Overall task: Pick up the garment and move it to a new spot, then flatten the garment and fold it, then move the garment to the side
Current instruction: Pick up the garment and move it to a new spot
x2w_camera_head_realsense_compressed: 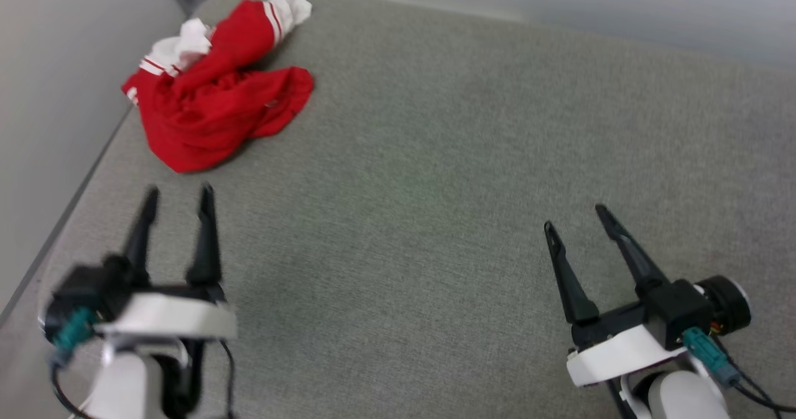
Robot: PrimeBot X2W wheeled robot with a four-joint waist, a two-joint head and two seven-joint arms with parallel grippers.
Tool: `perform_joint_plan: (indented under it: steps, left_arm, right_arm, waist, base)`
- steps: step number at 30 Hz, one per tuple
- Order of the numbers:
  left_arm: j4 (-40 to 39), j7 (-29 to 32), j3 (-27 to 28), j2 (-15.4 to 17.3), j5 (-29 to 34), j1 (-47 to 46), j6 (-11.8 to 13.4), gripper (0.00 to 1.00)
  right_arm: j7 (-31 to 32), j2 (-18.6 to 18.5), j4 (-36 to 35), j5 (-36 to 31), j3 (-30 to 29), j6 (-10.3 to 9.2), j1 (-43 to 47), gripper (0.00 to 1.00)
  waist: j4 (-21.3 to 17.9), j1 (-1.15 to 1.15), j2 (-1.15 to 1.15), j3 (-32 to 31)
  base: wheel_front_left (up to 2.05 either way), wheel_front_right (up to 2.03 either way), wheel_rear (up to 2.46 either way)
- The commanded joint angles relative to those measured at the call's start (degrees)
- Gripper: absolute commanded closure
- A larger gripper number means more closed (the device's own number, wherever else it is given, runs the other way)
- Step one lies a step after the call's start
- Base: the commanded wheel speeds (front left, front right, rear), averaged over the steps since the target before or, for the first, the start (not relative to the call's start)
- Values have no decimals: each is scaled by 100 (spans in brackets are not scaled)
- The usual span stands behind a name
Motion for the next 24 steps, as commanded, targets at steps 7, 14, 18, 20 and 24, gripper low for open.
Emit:
perform_joint_plan:
  steps: [7, 14, 18, 20, 24]
  left_arm:
    - [908, 230, -139, 1390, -560, -1727, -35, 0]
    - [1535, 1810, -742, 2974, -2205, -3135, -37, 0]
    - [1911, 3178, -1194, 3645, -3123, -3693, -37, 0]
    - [2068, 3872, -1391, 3914, -3512, -3863, -37, 0]
    - [2344, 4959, -1646, 4280, -4098, -4108, -39, 0]
  right_arm:
    - [-12, -111, -351, -143, -37, -2, -371, 0]
    - [-12, -152, -523, -205, -104, -2, -517, 0]
    - [-11, -166, -601, -223, -126, -3, -565, 0]
    - [-9, -159, -620, -242, -135, -3, -549, 0]
    - [-3, -139, -667, -251, -119, -4, -561, 0]
  waist:
    - [-554, 0, 0, 1159]
    - [-917, 0, 0, 1772]
    - [-1076, 0, 0, 2044]
    - [-1157, 0, 0, 2155]
    - [-1320, 0, 0, 2350]
  base:
    - [0, 0, 0]
    - [0, 0, 0]
    - [0, 0, 0]
    - [0, 0, 0]
    - [0, 0, 0]
